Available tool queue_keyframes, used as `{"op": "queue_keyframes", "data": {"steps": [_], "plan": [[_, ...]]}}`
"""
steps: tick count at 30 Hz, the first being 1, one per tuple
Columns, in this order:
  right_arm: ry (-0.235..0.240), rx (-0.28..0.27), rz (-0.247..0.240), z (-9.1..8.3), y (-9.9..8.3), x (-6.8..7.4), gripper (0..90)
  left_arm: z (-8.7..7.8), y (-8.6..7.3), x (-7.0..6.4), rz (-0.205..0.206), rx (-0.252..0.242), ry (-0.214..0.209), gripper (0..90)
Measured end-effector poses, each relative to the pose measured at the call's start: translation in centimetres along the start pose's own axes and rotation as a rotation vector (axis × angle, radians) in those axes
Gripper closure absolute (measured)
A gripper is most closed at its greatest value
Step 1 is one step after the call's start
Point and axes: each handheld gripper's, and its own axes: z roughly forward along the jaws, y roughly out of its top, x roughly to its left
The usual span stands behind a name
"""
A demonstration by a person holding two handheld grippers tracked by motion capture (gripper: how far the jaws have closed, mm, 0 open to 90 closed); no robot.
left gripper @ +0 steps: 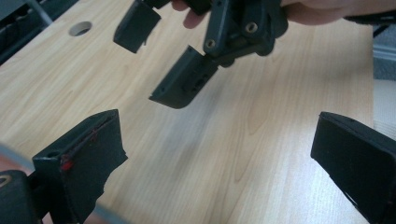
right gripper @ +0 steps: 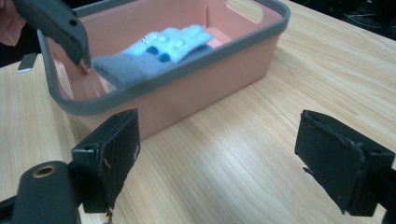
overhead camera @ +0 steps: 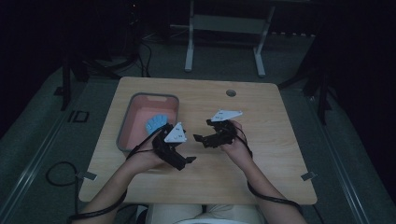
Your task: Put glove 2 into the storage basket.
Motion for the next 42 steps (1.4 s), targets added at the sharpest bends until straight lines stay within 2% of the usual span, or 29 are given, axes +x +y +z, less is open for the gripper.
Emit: {"op": "queue_keyframes", "data": {"steps": [2, 6, 14, 18, 22, 24, 26, 28, 35, 40, 42], "plan": [[-0.005, 0.007, 0.001, -0.3, -0.5, -0.2, 14.1, 0.4, 0.1, -0.3, -0.002, -0.004, -0.009, 2.3], [-0.012, 0.014, 0.014, -0.7, -1.6, -0.5, 14.1, 1.3, 0.1, -1.1, 0.022, -0.008, -0.019, 2.3], [-0.008, 0.024, 0.026, -1.2, -3.8, -0.9, 14.4, 2.6, 0.4, -2.3, 0.042, -0.053, -0.049, 2.4], [-0.013, 0.028, 0.015, -1.4, -4.8, -0.8, 14.3, 3.4, 0.4, -2.9, 0.052, -0.058, -0.081, 2.4], [-0.013, 0.024, 0.008, -1.8, -5.6, -0.7, 14.2, 4.1, 0.3, -3.6, 0.071, -0.058, -0.092, 2.4], [-0.007, 0.024, 0.000, -2.0, -6.3, -0.6, 14.1, 4.7, 0.0, -4.0, 0.059, -0.065, -0.109, 2.4], [-0.005, 0.032, -0.003, -2.1, -6.8, -0.5, 14.1, 4.9, -0.1, -4.1, 0.062, -0.061, -0.118, 2.4], [-0.011, 0.032, -0.001, -2.2, -7.4, -0.5, 14.1, 5.6, -0.4, -4.6, 0.083, -0.048, -0.128, 2.4], [-0.024, 0.050, 0.014, -2.5, -9.3, -0.8, 14.1, 7.0, -0.8, -5.6, 0.090, -0.047, -0.160, 2.4], [-0.029, 0.054, 0.018, -2.8, -10.0, -0.9, 14.1, 7.8, -1.1, -5.9, 0.099, -0.037, -0.166, 2.4], [-0.032, 0.053, 0.019, -3.1, -10.3, -0.9, 14.1, 8.3, -1.4, -6.2, 0.117, -0.019, -0.167, 2.5]]}}
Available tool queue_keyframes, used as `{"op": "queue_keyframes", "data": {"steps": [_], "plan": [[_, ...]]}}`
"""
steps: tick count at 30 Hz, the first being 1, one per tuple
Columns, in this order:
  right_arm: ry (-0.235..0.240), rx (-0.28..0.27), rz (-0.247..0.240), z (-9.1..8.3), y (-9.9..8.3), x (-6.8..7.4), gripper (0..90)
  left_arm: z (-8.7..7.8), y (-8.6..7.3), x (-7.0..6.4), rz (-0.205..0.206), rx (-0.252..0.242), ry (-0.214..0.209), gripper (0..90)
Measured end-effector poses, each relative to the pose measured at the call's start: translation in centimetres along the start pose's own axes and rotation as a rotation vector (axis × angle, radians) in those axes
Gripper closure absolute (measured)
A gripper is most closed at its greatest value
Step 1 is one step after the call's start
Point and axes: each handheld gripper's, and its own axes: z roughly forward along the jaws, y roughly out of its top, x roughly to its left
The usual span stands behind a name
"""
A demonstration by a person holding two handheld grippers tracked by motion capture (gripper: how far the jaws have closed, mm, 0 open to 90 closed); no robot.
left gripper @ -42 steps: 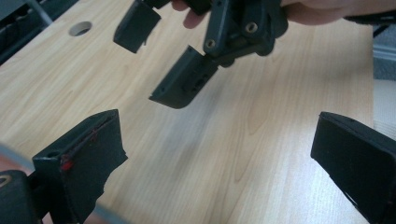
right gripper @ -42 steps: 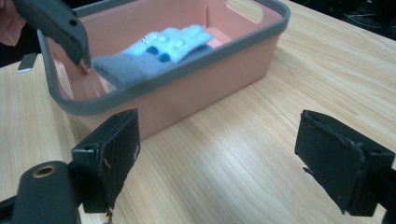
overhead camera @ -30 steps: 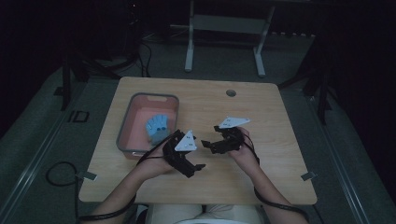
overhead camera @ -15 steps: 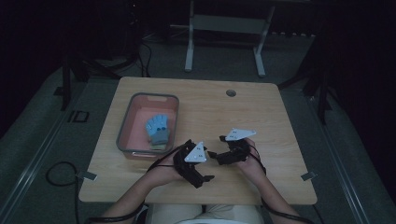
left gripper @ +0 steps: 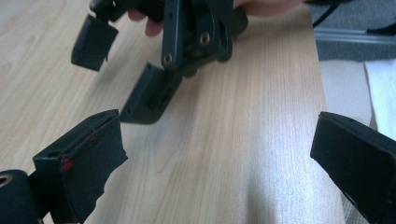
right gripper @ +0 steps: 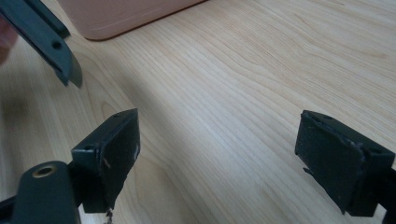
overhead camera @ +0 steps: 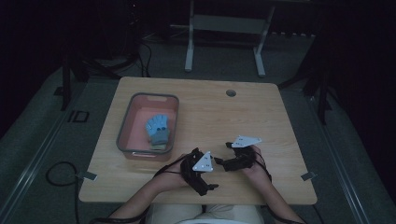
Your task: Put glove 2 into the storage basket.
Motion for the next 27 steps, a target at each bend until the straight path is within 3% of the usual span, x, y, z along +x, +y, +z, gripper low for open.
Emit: {"op": "queue_keyframes", "data": {"steps": [27], "plan": [[-0.038, 0.006, 0.013, -1.4, -2.4, -0.7, 13.9, 2.0, -2.3, -0.5, -0.026, 0.048, 0.013, 2.5]]}}
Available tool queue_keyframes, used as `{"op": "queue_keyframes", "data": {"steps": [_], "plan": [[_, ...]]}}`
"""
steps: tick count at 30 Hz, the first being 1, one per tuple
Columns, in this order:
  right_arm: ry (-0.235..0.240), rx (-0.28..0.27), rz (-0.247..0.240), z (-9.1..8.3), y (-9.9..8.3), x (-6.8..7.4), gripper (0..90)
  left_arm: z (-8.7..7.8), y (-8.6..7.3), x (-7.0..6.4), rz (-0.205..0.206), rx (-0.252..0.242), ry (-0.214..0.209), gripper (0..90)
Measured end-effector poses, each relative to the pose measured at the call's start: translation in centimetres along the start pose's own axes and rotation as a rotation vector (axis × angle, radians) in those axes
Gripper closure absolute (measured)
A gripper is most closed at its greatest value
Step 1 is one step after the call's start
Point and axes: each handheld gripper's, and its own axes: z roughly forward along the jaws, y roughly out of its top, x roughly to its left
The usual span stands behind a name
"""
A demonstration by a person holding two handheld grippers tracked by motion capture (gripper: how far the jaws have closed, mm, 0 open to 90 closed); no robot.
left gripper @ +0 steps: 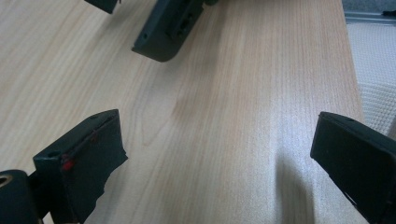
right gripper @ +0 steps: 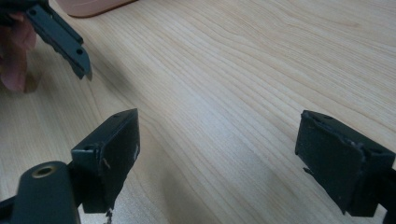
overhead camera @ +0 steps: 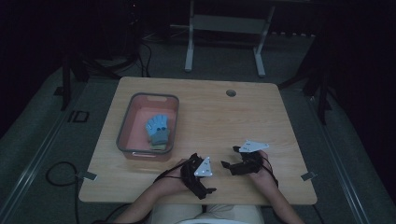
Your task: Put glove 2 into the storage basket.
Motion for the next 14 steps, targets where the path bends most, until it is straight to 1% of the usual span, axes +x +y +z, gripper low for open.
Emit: {"op": "queue_keyframes", "data": {"steps": [4, 8, 10, 14], "plan": [[-0.009, 0.003, -0.008, 0.08, -0.07, 0.09, 14.0, 0.25, -0.22, -0.07, 0.000, 0.017, -0.002, 2.5], [-0.011, 0.001, -0.014, 0.07, -0.07, 0.16, 14.0, 0.17, -0.27, -0.04, -0.015, 0.004, -0.002, 2.5], [-0.011, 0.000, -0.012, 0.06, -0.09, 0.17, 13.9, 0.16, -0.32, 0.01, -0.012, 0.010, 0.006, 2.5], [-0.014, 0.003, -0.018, 0.11, -0.10, 0.22, 13.9, 0.14, -0.35, 0.01, -0.013, 0.008, 0.005, 2.5]]}}
